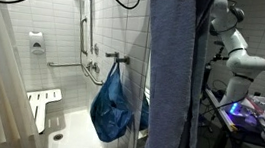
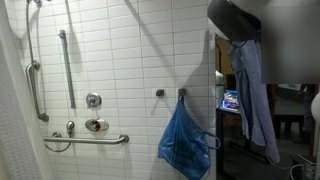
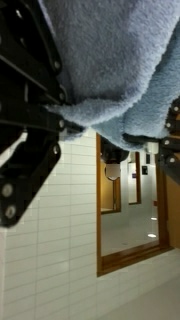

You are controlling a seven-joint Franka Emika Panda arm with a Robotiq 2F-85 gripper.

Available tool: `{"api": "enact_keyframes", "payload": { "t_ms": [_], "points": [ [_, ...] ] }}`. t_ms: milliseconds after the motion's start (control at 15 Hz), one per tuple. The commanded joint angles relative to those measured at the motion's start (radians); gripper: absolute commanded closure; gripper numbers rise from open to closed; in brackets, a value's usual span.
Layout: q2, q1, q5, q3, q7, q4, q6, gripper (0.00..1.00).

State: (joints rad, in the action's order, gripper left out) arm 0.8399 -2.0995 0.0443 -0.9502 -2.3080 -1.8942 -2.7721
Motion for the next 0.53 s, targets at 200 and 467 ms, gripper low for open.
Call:
{"api": "enact_keyframes", "payload": {
  "t_ms": [200,467],
  "points": [
    [-0.166,0.091,0.042,0.015,0.282,0.090,-0.103,0.99],
    [-0.217,0.124,0.029,0.029,0.376,0.120,-0.120,0.99]
  ]
}}
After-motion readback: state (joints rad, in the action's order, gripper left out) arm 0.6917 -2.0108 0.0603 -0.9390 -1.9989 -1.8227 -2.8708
